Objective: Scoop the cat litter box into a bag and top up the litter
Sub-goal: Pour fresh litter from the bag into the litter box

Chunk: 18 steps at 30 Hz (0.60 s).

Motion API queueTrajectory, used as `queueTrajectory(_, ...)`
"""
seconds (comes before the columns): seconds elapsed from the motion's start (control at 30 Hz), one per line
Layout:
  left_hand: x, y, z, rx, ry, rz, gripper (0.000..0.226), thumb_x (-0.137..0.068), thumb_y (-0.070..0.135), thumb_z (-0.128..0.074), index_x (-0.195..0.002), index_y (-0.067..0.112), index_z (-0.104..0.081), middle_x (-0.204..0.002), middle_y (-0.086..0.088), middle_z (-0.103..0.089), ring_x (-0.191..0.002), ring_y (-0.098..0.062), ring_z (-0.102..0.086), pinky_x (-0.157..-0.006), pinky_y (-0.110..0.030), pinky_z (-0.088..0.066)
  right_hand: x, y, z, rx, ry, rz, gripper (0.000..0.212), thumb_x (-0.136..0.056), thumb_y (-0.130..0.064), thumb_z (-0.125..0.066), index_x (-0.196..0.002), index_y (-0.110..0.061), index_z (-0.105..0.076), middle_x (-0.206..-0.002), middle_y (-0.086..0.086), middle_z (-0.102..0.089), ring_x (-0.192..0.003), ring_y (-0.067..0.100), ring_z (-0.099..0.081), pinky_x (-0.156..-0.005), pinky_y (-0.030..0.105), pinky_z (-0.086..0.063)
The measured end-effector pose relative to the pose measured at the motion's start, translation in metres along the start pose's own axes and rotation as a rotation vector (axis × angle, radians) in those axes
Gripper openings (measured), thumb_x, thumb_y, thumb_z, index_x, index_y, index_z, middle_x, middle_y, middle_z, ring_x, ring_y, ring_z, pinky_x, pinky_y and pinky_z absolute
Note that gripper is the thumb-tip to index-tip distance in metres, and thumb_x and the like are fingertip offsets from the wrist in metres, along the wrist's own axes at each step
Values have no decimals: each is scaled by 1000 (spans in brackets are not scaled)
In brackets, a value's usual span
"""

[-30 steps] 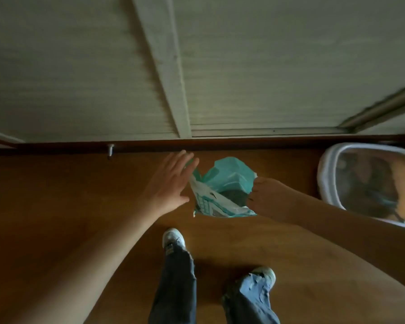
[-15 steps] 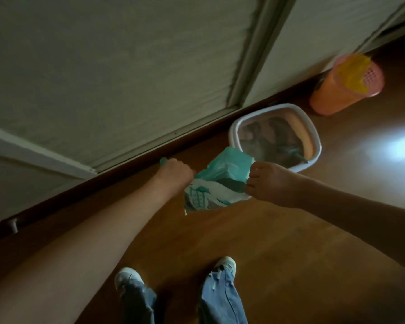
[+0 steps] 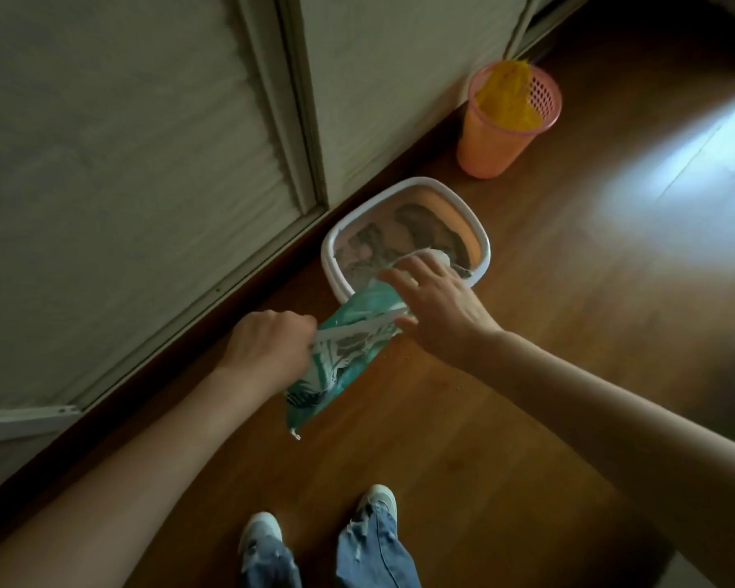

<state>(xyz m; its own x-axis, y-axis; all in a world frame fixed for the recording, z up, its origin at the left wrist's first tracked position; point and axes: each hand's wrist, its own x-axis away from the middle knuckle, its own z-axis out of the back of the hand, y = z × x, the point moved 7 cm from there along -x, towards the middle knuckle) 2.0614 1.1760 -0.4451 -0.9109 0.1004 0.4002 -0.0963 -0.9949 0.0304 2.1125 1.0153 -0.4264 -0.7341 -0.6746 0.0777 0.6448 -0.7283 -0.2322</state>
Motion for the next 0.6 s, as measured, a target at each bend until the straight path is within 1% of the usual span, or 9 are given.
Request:
queueTrajectory(0.07,-14,17,6,-82,-25,-29,18,-93,32,-48,-78,22,-42,-73,2,-54,-67,-20,-53,-55,-30,-34,-5,-24,1,17,26,75,85,-74,-36,-76,-146,-21,-33,-147,5,-40,-139,25,-29,-117,43,-21)
queueTrajectory(0.1,-20,24,9,-113,-29,-48,16,-93,32,-48,-81,22,-46,-77,1,-58,-72,-21,-59,-56,-30,-34,-10,-32,-5,12,6,94,90,-74,-37,-76,-148,-21,-28,-150,5,-36,-142,25,-25,-118,43,-16)
queueTrajectory(0.17,-30,28,16,-104,-19,-51,12,-92,31,-50,-89,20,-55,-85,-1,-64,-82,-22,-64,-58,-29,-35,-26,-35,-21,-43,-90,58,84,-77,-38,-74,-148,-22,-30,-151,1,-35,-145,21,-19,-118,40,-3)
queueTrajectory(0.23,-38,25,22,-70,-3,-41,13,-91,28,-52,-93,19,-61,-88,-2,-66,-84,-24,-64,-60,-29,-35,-45,-31,-36,-105,-159,13,66,-82,-36,-69,-141,-26,-41,-145,-4,-43,-143,18,-22,-117,38,2)
queueTrajectory(0.3,-45,21,26,-62,-4,-46,13,-90,25,-52,-92,19,-63,-89,-3,-66,-85,-25,-64,-62,-29,-35,-67,-30,-43,-109,-170,53,42,-87,-30,-63,-128,-27,-56,-135,-8,-54,-140,15,-30,-117,38,2)
queueTrajectory(0.37,-55,9,26,-29,-10,-24,12,-90,23,-52,-91,18,-63,-89,-3,-67,-85,-24,-64,-62,-29,-35,-88,-30,-49,-62,-206,119,29,-92,-23,-55,-119,-26,-62,-127,-7,-60,-134,14,-39,-118,37,2)
queueTrajectory(0.5,-67,-16,16,127,-33,13,18,-91,33,-53,-90,20,-65,-88,1,-68,-82,-21,-64,-60,-26,-35,-113,-29,-59,12,-326,203,32,-94,-13,-47,-120,-25,-62,-124,-7,-63,-129,14,-46,-118,33,-5)
queueTrajectory(0.53,-72,-22,17,178,2,15,19,-90,34,-54,-89,20,-66,-84,2,-66,-81,-21,-63,-60,-26,-33,-118,-27,-59,12,-342,208,34,-94,-12,-47,-122,-25,-62,-125,-7,-62,-130,15,-45,-118,32,-7)
queueTrajectory(0.6,-78,-34,23,289,162,0,18,-83,35,-60,-87,17,-65,-79,4,-57,-80,-20,-60,-62,-25,-29,-127,-17,-57,-57,-353,157,34,-95,-12,-46,-123,-24,-61,-126,-6,-61,-135,18,-37,-116,29,-14)
